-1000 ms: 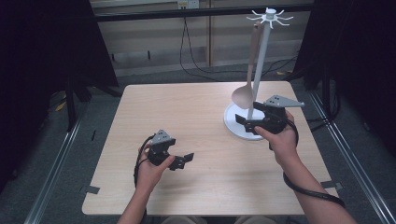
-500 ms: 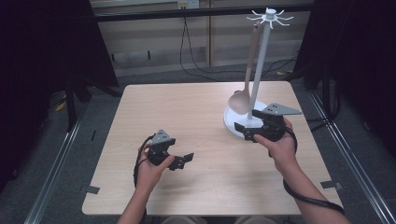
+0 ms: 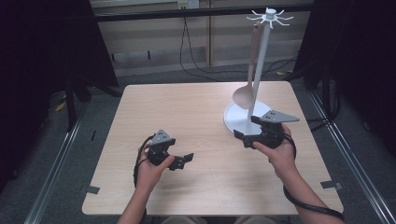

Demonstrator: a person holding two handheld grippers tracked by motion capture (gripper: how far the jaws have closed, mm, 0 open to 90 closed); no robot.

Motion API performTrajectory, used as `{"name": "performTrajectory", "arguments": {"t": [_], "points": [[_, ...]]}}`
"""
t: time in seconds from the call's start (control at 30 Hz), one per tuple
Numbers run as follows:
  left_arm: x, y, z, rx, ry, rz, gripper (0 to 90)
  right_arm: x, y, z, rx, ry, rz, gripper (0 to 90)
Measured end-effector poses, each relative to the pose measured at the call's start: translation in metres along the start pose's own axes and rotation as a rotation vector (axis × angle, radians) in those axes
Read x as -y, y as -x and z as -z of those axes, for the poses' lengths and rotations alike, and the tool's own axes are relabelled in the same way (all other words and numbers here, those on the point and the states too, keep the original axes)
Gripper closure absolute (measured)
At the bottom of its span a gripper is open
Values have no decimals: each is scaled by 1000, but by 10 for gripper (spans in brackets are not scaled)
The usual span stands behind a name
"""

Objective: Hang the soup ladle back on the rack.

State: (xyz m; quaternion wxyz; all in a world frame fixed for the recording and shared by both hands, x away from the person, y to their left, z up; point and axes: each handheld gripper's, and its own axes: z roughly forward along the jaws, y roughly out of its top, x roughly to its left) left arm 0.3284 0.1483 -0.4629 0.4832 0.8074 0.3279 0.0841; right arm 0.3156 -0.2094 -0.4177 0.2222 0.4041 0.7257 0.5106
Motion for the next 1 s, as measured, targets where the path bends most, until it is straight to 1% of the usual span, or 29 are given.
{"name": "performTrajectory", "arguments": {"t": [0.23, 0.37, 0.5, 0.77, 0.9, 1.0], "points": [[0, 0, 1, -1, 0, 2, 16, 11, -5, -1, -7, -15, -1, 102], [0, 0, 1, -1, 0, 0, 16, 20, -7, -1, -9, -26, 9, 102], [0, 0, 0, -1, 1, 0, 16, 28, -9, -2, -14, -39, -1, 102], [0, 0, 0, -2, 1, 2, 16, 40, -10, -3, -18, -40, -5, 101], [0, 0, 0, 3, 0, 1, 16, 44, -11, -4, -19, -48, -4, 101], [1, 0, 0, 6, -2, 0, 16, 42, -11, -3, -12, -50, 4, 103]]}}
